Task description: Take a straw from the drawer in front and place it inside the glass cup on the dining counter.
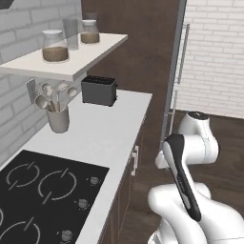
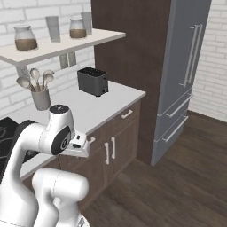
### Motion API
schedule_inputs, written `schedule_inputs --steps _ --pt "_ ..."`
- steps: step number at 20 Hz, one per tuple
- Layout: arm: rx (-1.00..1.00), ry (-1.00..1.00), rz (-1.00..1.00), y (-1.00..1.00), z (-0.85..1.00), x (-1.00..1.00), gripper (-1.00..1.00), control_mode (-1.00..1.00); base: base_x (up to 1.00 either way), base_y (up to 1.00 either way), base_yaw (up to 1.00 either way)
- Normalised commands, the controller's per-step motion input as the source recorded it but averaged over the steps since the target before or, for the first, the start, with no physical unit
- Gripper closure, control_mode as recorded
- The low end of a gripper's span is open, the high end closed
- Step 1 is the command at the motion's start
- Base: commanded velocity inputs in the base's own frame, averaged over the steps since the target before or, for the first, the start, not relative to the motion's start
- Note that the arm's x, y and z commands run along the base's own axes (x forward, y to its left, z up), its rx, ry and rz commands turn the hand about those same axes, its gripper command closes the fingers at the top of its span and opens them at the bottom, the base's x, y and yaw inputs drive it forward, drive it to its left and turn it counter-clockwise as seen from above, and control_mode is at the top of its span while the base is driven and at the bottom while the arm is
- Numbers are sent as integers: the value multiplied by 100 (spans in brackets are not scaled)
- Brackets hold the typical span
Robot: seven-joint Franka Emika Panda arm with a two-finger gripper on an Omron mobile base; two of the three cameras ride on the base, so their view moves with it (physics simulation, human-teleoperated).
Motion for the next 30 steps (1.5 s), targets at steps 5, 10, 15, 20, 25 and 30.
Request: schedule_inputs --steps 5,10,15,20,25,30 --pt "13 -17 -16 -9 -1 38 -100 -100 0 0 0" --pt "34 -9 0 -64 -15 32 -100 -100 0 0 0" --pt "40 -8 0 -51 -23 19 -100 -100 0 0 0" --pt "40 -1 -1 2 -19 26 -100 -100 0 0 0" --pt "29 4 -1 45 -15 47 -100 -100 0 0 0" --pt "5 6 0 78 -9 78 -100 -100 0 0 0"
